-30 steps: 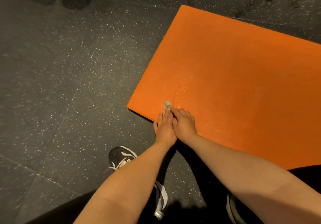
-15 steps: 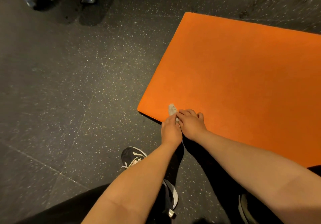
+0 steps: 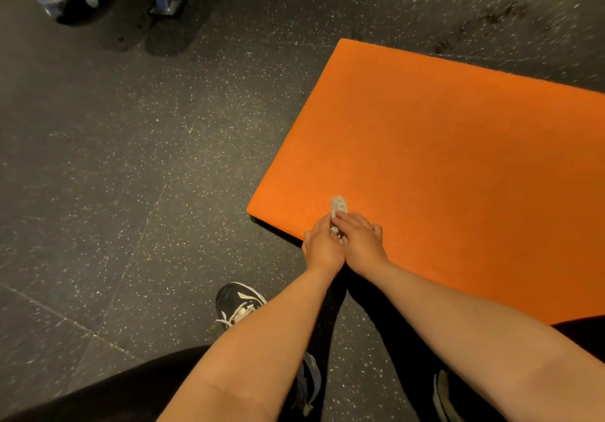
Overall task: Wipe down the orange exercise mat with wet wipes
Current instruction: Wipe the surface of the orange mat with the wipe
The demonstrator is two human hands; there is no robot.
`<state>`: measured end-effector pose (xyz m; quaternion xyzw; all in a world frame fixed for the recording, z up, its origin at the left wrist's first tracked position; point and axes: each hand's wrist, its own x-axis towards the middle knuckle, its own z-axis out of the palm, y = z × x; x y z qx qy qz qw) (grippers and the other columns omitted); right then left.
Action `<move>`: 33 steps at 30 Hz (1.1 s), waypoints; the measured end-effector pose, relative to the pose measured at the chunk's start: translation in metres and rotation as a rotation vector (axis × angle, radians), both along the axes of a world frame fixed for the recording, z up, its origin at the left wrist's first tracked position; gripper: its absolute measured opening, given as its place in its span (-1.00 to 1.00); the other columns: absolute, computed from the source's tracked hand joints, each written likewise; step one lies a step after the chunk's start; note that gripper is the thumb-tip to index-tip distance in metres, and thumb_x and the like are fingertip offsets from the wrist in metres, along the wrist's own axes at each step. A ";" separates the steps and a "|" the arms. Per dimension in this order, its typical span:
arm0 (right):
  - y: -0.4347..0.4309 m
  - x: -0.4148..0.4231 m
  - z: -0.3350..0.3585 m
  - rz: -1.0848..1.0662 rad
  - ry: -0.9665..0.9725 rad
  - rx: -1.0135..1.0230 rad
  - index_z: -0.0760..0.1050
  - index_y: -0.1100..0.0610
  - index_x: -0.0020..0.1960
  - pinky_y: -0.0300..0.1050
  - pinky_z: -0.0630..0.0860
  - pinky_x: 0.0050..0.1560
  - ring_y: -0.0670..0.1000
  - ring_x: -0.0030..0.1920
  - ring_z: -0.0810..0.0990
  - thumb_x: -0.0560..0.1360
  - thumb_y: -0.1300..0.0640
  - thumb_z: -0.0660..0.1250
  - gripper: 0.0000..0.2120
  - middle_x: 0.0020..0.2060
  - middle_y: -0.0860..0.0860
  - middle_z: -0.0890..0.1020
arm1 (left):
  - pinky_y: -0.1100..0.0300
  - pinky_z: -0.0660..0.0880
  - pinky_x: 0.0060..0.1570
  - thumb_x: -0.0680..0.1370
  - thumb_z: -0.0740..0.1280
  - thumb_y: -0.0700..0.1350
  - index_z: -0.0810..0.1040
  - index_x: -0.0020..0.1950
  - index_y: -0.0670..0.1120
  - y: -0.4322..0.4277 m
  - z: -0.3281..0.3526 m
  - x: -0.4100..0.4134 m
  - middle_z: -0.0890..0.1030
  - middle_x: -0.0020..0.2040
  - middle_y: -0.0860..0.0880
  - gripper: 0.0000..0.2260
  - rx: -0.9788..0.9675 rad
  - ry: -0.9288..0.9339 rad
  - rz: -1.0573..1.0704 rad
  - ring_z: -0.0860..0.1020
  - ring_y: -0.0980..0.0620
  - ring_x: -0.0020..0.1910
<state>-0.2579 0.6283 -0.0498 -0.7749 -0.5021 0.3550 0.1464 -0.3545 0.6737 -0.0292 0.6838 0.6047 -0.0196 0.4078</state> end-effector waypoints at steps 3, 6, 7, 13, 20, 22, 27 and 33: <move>0.004 0.003 0.000 0.113 -0.034 -0.126 0.17 -0.08 0.62 0.14 -0.09 0.51 -0.03 0.63 -0.09 0.72 0.05 0.00 -0.54 0.63 -0.11 0.06 | 0.19 -0.02 0.51 0.72 0.05 -0.13 0.19 0.62 -0.08 0.001 -0.006 -0.006 0.15 0.62 0.00 -0.57 -0.030 -0.052 0.018 0.02 0.03 0.58; 0.010 0.011 0.002 0.032 -0.095 -0.173 0.16 0.01 0.63 0.21 -0.19 0.56 -0.03 0.63 -0.12 0.72 -0.04 -0.05 -0.51 0.64 -0.07 0.04 | 0.27 -0.07 0.48 0.73 0.04 -0.14 0.18 0.62 -0.10 0.001 -0.012 -0.012 0.12 0.63 -0.03 -0.58 -0.036 -0.036 -0.020 -0.01 0.01 0.59; 0.012 0.015 0.002 -0.029 -0.101 -0.173 0.16 0.04 0.63 0.21 -0.20 0.57 -0.03 0.63 -0.12 0.72 -0.04 -0.05 -0.50 0.64 -0.05 0.05 | 0.27 -0.08 0.47 0.73 0.04 -0.14 0.20 0.61 -0.11 0.001 -0.012 -0.013 0.10 0.64 -0.04 -0.58 -0.032 -0.020 -0.045 -0.01 -0.01 0.59; 0.021 0.013 -0.008 -0.078 -0.117 -0.125 0.23 0.15 0.57 0.09 0.02 0.57 0.06 0.63 0.01 0.63 0.21 0.15 -0.49 0.63 0.10 0.09 | 0.21 -0.06 0.51 0.73 0.05 -0.11 0.17 0.62 -0.11 0.005 -0.015 -0.013 0.12 0.63 -0.04 -0.56 -0.034 0.008 -0.073 0.00 -0.01 0.59; 0.015 0.011 -0.017 0.184 -0.152 -0.092 0.05 0.06 0.65 0.14 -0.23 0.58 -0.01 0.63 -0.15 0.57 0.36 0.17 -0.29 0.65 -0.01 -0.05 | 0.12 0.07 0.53 0.72 0.08 -0.11 0.24 0.60 -0.10 0.012 -0.021 -0.022 0.22 0.60 -0.02 -0.57 0.027 0.046 -0.130 0.13 -0.03 0.55; 0.016 0.027 -0.018 0.067 -0.199 -0.112 0.03 0.08 0.65 0.14 -0.22 0.57 0.00 0.63 -0.16 0.55 0.36 0.18 -0.27 0.65 0.02 -0.09 | 0.08 0.11 0.53 0.72 0.09 -0.10 0.24 0.60 -0.11 0.013 -0.021 -0.021 0.23 0.59 -0.04 -0.57 0.067 0.080 -0.164 0.18 -0.08 0.52; 0.029 0.023 -0.023 -0.061 -0.174 -0.099 -0.04 0.11 0.66 0.06 -0.23 0.58 0.01 0.63 -0.15 0.55 0.40 0.16 -0.24 0.65 0.06 -0.11 | 0.09 0.19 0.48 0.70 0.12 -0.12 0.22 0.60 -0.12 0.014 -0.023 -0.020 0.21 0.58 -0.05 -0.55 0.076 0.073 -0.169 0.21 -0.09 0.47; 0.032 0.007 -0.027 0.254 -0.101 -0.010 0.03 0.04 0.66 0.08 -0.29 0.56 -0.04 0.63 -0.11 0.63 0.28 0.15 -0.35 0.65 -0.01 -0.02 | 0.03 0.15 0.45 0.70 0.10 -0.09 0.16 0.62 0.02 0.024 -0.028 -0.016 0.04 0.65 -0.01 -0.54 0.106 0.167 -0.174 0.22 -0.11 0.46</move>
